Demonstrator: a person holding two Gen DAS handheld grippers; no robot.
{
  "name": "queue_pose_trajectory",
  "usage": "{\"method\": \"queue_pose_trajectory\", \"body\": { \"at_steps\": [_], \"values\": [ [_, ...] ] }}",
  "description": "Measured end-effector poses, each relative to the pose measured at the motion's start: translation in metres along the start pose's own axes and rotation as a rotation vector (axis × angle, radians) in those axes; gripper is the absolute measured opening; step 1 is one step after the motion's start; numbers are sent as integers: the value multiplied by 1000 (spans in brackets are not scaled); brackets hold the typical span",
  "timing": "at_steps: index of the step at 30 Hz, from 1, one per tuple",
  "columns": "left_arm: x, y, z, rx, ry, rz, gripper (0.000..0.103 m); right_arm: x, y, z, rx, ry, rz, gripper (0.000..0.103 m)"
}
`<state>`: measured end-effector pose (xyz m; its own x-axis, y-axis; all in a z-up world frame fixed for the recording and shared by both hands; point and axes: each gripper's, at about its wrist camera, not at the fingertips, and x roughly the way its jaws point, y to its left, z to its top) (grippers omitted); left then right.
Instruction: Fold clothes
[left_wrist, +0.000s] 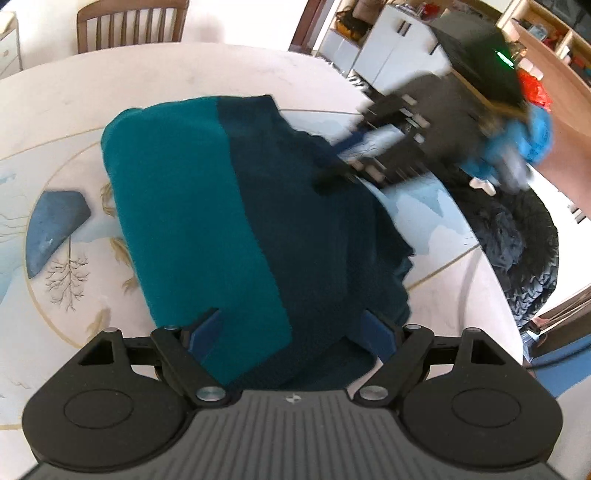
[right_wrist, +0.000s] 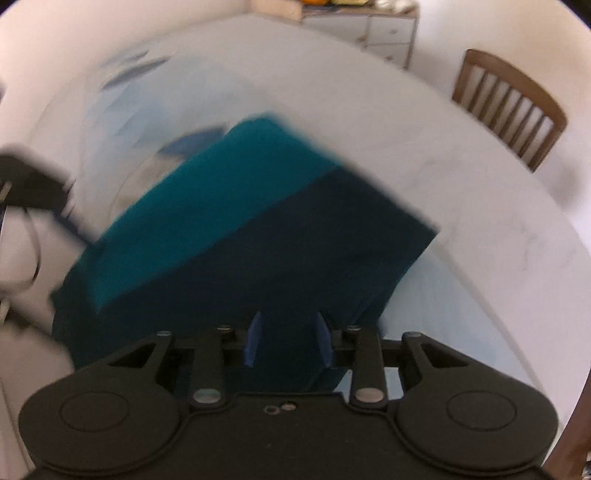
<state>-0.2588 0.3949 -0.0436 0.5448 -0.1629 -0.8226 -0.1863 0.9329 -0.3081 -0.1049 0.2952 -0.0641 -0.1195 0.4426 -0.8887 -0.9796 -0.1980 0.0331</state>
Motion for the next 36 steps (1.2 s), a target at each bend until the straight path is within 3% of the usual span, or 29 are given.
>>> {"method": "queue_pose_trajectory", "body": {
  "at_steps": [7,10,17,22,27,36],
  "values": [
    [3,2,2,-3,13,24,82,-16,4,-32,55,52,-30,103],
    [-3,0,10,23,4,100,82,-31,-4,-41,119,46,-39,103],
    [-8,10,34,-55,-4,276,82,-47,-6,-35,292,-45,-106,103],
    [6,19,44,-108,41,358,82,-26,-10,-37,450,-14,-77,103],
    [22,32,50,-185,64,370,83,-4,-12,-41,572,12,-56,103],
    [34,35,53,-231,78,369,82,1,-8,-36,598,31,-69,103]
  ]
}}
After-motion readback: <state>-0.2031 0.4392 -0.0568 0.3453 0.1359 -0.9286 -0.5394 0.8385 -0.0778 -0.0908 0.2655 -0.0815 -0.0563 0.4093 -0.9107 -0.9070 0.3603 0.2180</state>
